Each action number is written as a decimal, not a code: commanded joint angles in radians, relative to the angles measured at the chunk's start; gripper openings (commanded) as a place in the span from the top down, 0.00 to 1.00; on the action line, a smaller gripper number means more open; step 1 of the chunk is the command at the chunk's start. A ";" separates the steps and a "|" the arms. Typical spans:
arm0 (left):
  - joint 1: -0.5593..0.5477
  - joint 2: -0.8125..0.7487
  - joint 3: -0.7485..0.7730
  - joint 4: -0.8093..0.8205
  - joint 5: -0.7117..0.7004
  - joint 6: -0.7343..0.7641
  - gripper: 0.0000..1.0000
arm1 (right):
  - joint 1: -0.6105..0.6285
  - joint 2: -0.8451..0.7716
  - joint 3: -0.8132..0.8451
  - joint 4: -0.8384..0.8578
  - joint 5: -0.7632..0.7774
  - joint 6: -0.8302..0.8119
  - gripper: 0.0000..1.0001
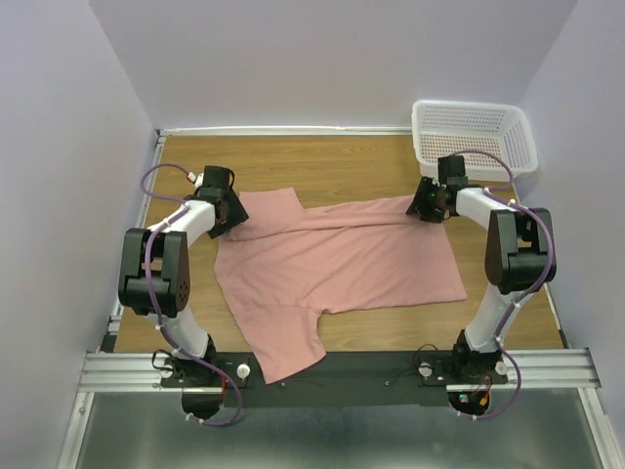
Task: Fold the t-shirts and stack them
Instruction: Fold the tshirt
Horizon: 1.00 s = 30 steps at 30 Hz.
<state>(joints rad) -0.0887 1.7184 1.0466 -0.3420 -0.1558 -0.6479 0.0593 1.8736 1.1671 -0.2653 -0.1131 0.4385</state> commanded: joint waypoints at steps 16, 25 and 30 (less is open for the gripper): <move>0.007 0.140 0.339 0.038 0.114 0.252 0.21 | 0.223 0.166 0.442 -0.046 -0.391 -0.090 0.44; 0.007 0.300 0.423 0.074 0.125 0.218 0.26 | 0.312 0.530 0.818 -0.035 -0.488 -0.027 0.54; 0.007 0.351 0.443 0.078 0.127 0.218 0.26 | 0.349 0.650 0.917 -0.029 -0.522 0.000 0.54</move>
<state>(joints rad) -0.0845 2.0392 1.4578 -0.2840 -0.0490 -0.4305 0.3809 2.4577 2.0083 -0.2897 -0.5697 0.4046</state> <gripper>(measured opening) 0.742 0.459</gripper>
